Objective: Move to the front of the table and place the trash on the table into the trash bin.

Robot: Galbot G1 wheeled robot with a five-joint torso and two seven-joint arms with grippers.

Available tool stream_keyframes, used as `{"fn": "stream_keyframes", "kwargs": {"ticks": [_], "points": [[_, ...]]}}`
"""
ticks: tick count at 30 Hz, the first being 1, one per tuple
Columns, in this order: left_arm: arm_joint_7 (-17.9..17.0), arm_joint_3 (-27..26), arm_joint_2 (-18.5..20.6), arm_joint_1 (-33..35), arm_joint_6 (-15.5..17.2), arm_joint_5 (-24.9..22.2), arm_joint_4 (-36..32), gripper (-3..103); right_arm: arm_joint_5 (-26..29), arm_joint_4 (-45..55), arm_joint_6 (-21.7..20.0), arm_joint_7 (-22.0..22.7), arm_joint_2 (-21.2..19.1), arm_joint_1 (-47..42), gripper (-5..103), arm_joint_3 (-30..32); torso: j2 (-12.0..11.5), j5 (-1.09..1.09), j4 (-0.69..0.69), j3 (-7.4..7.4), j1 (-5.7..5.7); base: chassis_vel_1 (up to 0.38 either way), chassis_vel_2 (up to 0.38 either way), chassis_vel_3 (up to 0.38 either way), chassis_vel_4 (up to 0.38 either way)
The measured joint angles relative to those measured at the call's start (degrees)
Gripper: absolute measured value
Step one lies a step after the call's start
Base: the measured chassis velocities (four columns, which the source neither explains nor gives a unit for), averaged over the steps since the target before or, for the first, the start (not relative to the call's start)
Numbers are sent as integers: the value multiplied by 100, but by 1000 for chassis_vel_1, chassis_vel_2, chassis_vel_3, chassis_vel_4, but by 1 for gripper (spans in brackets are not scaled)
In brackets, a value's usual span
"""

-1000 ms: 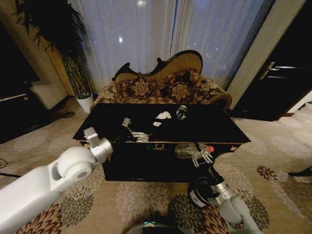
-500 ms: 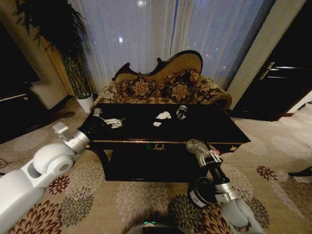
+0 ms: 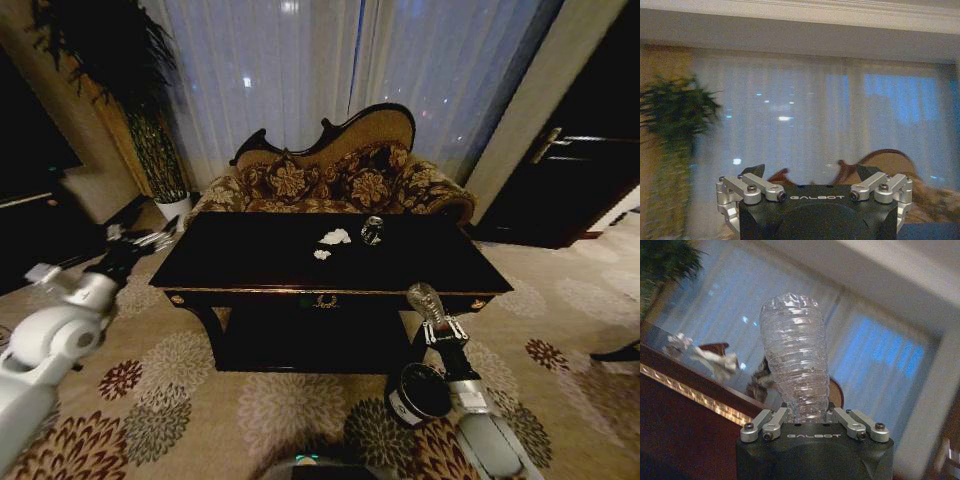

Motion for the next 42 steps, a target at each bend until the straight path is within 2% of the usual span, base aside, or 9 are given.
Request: {"fn": "stream_keyframes", "kwargs": {"ticks": [8,16,20,27,29,31,34,42], "points": [[43,-652,-732,633,-48,-110,-277,100,1007,-497,-153,-113,166,310,25,-37,0,1,0,0,0,0,0,0,0],[19,-606,-1071,622,16,-55,-410,100,1507,-1256,-154,-258,291,767,25,-81,0,1,0,0,0,0,0,0,0],[18,-503,-1109,570,13,10,-355,100,1528,-1618,-95,-325,324,922,25,-126,0,2,0,0,0,0,0,0,0],[26,201,-945,250,55,176,-202,100,1584,-2390,101,-517,352,1148,25,-140,0,1,0,1,0,0,0,0,0],[116,546,-713,149,108,221,-174,100,1604,-2635,176,-605,312,1240,25,-158,0,1,0,1,0,0,0,0,0],[140,616,-655,126,123,233,-168,100,1607,-2678,192,-625,303,1257,25,-163,0,1,-1,1,0,0,0,0,0],[289,1092,-271,-64,267,220,-134,100,1670,-2952,335,-827,232,1393,25,-217,0,1,-2,1,0,0,0,0,0],[354,1532,-68,-244,355,227,-117,100,1828,-3412,645,-1164,252,1748,25,-353,0,2,0,1,0,0,0,0,0]]}}
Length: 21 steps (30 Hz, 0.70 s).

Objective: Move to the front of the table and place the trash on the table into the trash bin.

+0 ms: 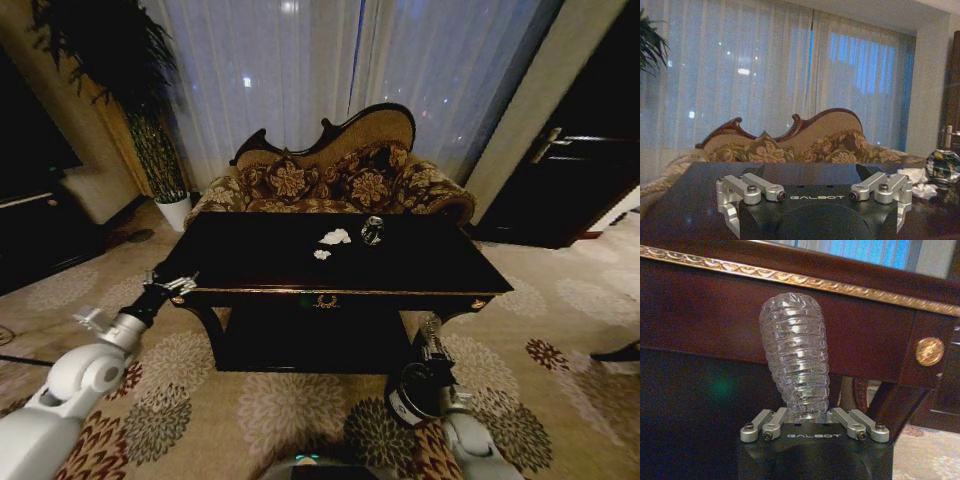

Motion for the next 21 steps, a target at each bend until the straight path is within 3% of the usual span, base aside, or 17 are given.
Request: {"fn": "stream_keyframes", "kwargs": {"ticks": [21], "points": [[-157,66,-108,3,142,26,-304,100,56,-1926,508,-321,303,853,25,-159,0,-1,-1,-1,0,0,0,0,0]]}}
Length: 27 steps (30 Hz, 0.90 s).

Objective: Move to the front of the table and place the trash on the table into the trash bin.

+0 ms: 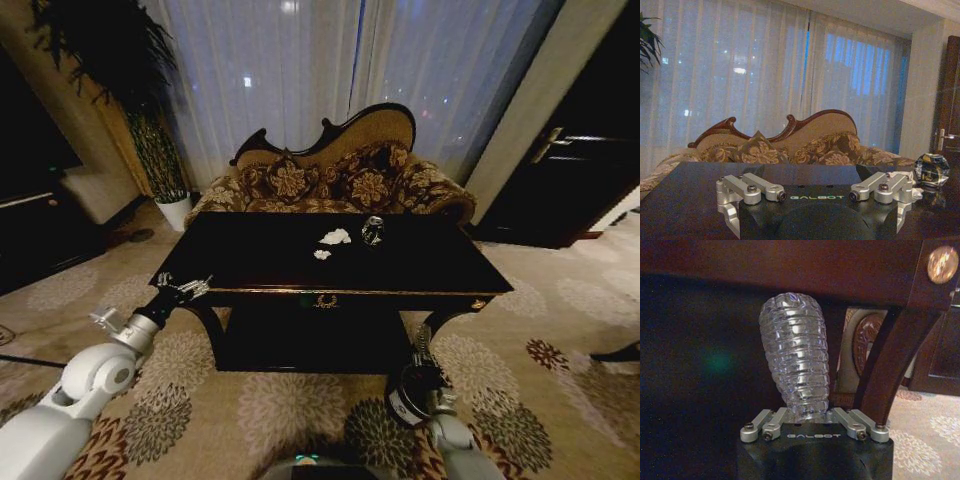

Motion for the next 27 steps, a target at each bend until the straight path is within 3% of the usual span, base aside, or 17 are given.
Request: {"fn": "stream_keyframes", "kwargs": {"ticks": [16,24,27], "points": [[-22,-118,8,6,11,-41,-92,100,10,-1795,476,-164,-13,1034,25,15,0,0,0,0,0,0,0,0,0],[-20,-141,1,5,16,-54,-70,100,84,-2172,600,-361,-89,1165,24,67,0,-2,0,0,0,0,0,0,0],[-20,-144,-20,-12,33,-94,-70,100,51,-2383,677,-390,-66,1219,40,85,0,0,0,0,0,0,0,0,0]]}}
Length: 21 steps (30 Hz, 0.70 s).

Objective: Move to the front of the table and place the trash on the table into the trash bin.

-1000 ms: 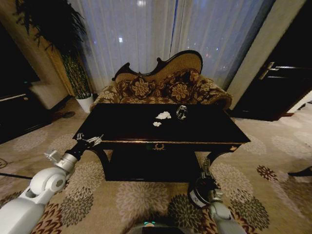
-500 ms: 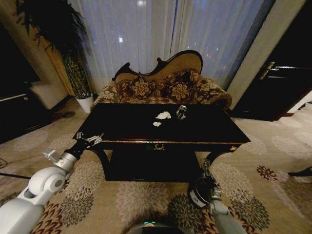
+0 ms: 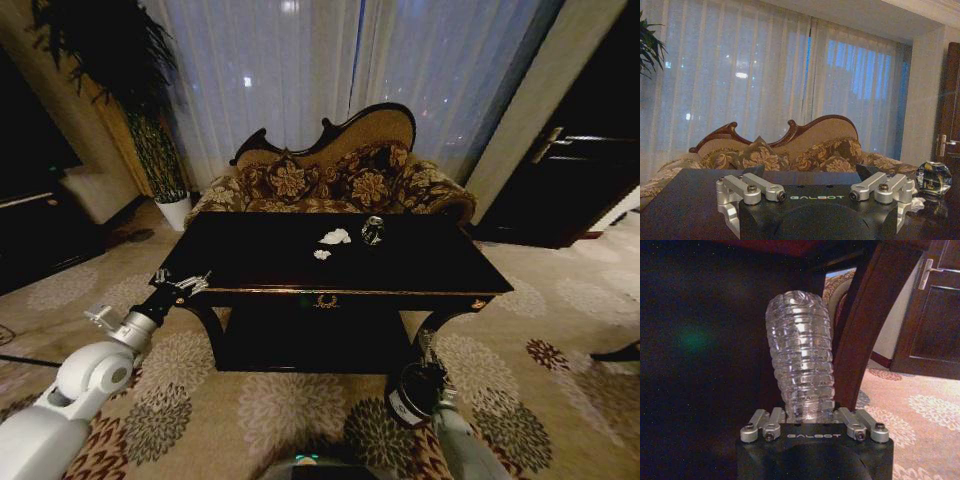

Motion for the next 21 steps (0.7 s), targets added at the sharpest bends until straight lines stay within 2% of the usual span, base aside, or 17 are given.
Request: {"fn": "stream_keyframes", "kwargs": {"ticks": [1,4,6,9,12,14,15,17,21], "points": [[0,0,0,0,0,0,0,100,0,0,0,0,0,0,40,0,0,0,0,0,0,0,0,0,0],[10,-56,5,11,2,-36,4,100,-2,-54,29,-27,4,-9,56,12,0,0,0,0,0,0,0,0,0],[12,-64,8,13,2,-39,8,100,1,-54,32,-30,4,-14,56,15,0,0,0,0,0,0,0,0,0],[18,-87,19,24,2,-49,19,100,30,11,35,-34,1,-58,72,26,0,0,0,0,0,0,0,0,0],[18,-91,19,24,2,-53,15,100,42,45,35,-34,-4,-79,78,28,0,-1,0,0,0,0,0,0,0],[19,-108,19,30,2,-58,0,100,47,98,34,-27,-8,-119,88,33,0,0,0,0,0,0,0,0,0],[19,-108,19,30,2,-58,0,100,47,98,34,-27,-8,-119,88,33,0,0,0,0,0,0,0,0,0],[19,-142,18,54,2,-62,-3,100,46,173,27,-11,-12,-199,97,36,0,-1,0,0,0,0,0,0,0],[25,-224,14,105,-7,-77,-15,100,82,296,24,5,-25,-359,100,82,0,0,1,0,0,0,0,0,0]]}}
